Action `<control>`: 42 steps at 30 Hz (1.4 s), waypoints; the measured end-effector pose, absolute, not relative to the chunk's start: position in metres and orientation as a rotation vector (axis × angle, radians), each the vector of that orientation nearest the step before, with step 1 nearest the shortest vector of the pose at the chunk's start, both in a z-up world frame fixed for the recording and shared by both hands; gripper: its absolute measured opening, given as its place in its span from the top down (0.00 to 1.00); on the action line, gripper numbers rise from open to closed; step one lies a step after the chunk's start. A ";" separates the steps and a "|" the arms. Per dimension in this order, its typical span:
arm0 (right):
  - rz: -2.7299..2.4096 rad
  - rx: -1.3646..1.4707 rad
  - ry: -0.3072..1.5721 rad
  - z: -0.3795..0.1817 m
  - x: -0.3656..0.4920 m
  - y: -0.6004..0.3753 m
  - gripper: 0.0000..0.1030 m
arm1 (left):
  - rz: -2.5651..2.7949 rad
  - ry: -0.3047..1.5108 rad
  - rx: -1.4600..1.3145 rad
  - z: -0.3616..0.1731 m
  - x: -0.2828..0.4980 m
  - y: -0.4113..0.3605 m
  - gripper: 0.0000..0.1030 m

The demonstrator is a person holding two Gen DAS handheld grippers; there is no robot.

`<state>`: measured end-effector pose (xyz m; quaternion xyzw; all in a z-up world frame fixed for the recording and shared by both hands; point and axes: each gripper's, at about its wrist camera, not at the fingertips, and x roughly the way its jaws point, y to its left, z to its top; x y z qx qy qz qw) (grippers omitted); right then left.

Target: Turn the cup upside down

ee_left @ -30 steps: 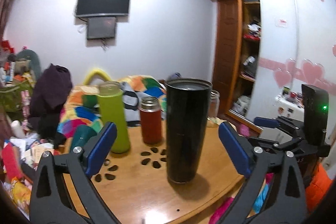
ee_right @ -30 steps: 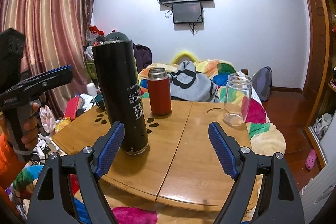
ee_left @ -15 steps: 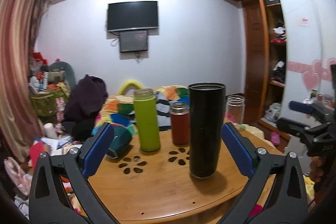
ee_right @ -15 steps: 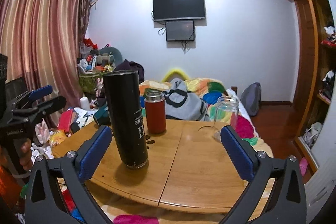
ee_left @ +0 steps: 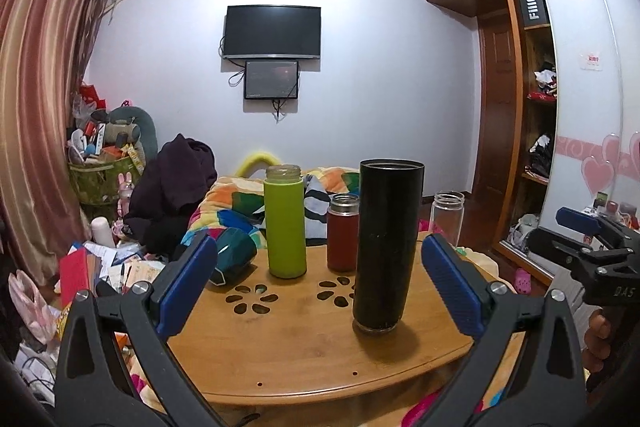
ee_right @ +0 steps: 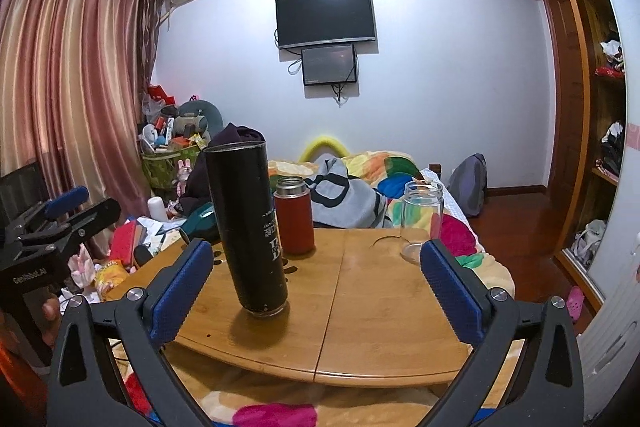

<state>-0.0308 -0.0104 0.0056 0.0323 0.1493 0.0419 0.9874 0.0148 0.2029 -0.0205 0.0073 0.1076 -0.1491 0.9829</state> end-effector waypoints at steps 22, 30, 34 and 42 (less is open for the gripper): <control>0.087 0.068 0.302 0.005 -0.030 -0.010 0.00 | -0.297 0.249 -0.001 -0.027 0.018 0.206 0.00; 0.085 0.068 0.299 0.005 -0.031 -0.011 0.00 | -0.304 0.246 0.008 -0.026 0.016 0.203 0.00; 0.085 0.065 0.297 0.005 -0.031 -0.011 0.00 | -0.315 0.246 0.024 -0.026 0.015 0.201 0.00; 0.084 0.067 0.297 0.006 -0.031 -0.011 0.00 | -0.348 0.258 0.022 -0.026 0.015 0.199 0.00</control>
